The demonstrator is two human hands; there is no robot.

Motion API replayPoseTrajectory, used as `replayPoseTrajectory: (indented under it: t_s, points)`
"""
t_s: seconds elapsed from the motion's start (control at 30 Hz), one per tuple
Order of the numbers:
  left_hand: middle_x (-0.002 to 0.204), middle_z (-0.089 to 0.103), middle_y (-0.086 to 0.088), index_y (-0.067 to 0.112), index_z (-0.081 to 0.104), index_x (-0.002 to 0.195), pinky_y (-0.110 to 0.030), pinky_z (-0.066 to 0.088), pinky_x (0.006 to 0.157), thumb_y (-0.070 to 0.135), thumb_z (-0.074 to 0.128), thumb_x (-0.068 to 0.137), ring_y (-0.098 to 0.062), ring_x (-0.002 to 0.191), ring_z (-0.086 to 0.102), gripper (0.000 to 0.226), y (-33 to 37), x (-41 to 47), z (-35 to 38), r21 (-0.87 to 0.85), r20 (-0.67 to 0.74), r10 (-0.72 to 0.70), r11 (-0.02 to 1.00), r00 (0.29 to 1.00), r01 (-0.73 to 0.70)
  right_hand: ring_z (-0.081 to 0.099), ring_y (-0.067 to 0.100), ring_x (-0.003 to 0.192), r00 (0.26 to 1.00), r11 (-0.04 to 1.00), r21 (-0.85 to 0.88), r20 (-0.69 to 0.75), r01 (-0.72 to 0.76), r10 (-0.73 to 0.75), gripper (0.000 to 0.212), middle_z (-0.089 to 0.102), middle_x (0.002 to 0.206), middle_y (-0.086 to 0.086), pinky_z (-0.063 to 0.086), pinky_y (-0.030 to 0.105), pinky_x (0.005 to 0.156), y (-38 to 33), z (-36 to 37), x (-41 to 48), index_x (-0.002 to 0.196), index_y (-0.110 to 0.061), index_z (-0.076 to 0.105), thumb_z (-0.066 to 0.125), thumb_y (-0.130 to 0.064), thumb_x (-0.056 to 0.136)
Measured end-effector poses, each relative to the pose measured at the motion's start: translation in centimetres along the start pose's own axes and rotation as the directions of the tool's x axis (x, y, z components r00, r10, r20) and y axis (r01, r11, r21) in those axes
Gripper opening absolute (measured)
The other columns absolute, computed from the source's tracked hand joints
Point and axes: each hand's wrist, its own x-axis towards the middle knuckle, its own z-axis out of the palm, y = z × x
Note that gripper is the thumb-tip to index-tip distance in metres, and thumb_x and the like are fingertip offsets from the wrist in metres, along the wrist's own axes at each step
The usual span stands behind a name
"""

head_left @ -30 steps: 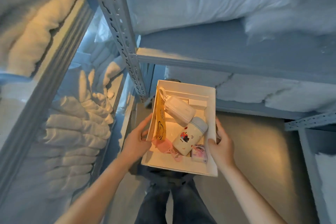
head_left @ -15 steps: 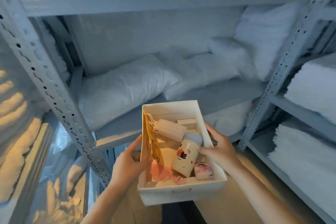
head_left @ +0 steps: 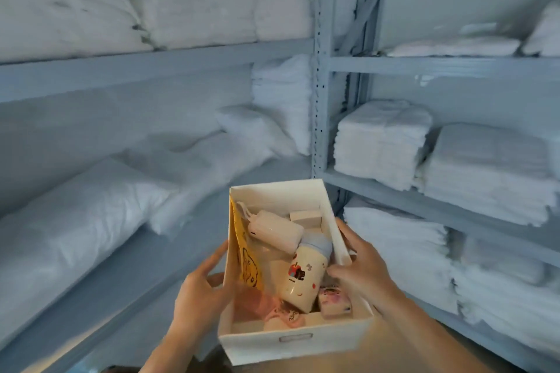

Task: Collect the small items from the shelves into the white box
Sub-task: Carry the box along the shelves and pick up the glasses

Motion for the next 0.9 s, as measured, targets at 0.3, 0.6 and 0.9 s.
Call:
replayPoseTrajectory:
  t_s: [0.3,0.6,0.9]
  points:
    - [0.074,0.077,0.007,0.057,0.041,0.123,-0.043,0.056,0.085,0.019,0.071,0.082,-0.012,0.079,0.073,0.063,4.2,4.7,15.5,-0.012,0.178,-0.019,1.0,0.984,0.021,0.056,-0.002,0.102,0.987,0.995,-0.029,-0.132,-0.096,0.091,0.09,0.058,0.123,-0.025,0.036,0.007,0.062,7.5,-13.2,3.4,0.14,-0.054,0.036,0.075,-0.012,0.072]
    - [0.072,0.077,0.002,0.06,0.043,0.12,-0.045,0.059,0.078,0.02,0.071,0.084,-0.019,0.072,0.074,0.06,6.7,8.8,23.1,-0.035,0.198,-0.036,0.998,0.98,0.043,0.061,-0.008,0.093,0.979,0.99,-0.011,-0.152,-0.139,0.135,0.082,0.062,0.107,-0.035,0.048,0.013,0.068,11.6,-18.6,8.9,0.131,-0.063,0.039,0.079,-0.023,0.071]
    - [0.079,0.077,-0.004,0.068,0.046,0.116,-0.05,0.056,0.084,0.032,0.072,0.073,-0.024,0.08,0.074,0.063,2.4,19.2,21.5,-0.039,0.138,-0.134,0.989,0.981,0.141,0.061,-0.004,0.098,0.995,0.994,-0.048,-0.027,-0.098,0.097,0.083,0.063,0.109,-0.029,0.043,0.016,0.069,12.7,-13.4,20.9,0.134,-0.058,0.041,0.08,-0.022,0.07]
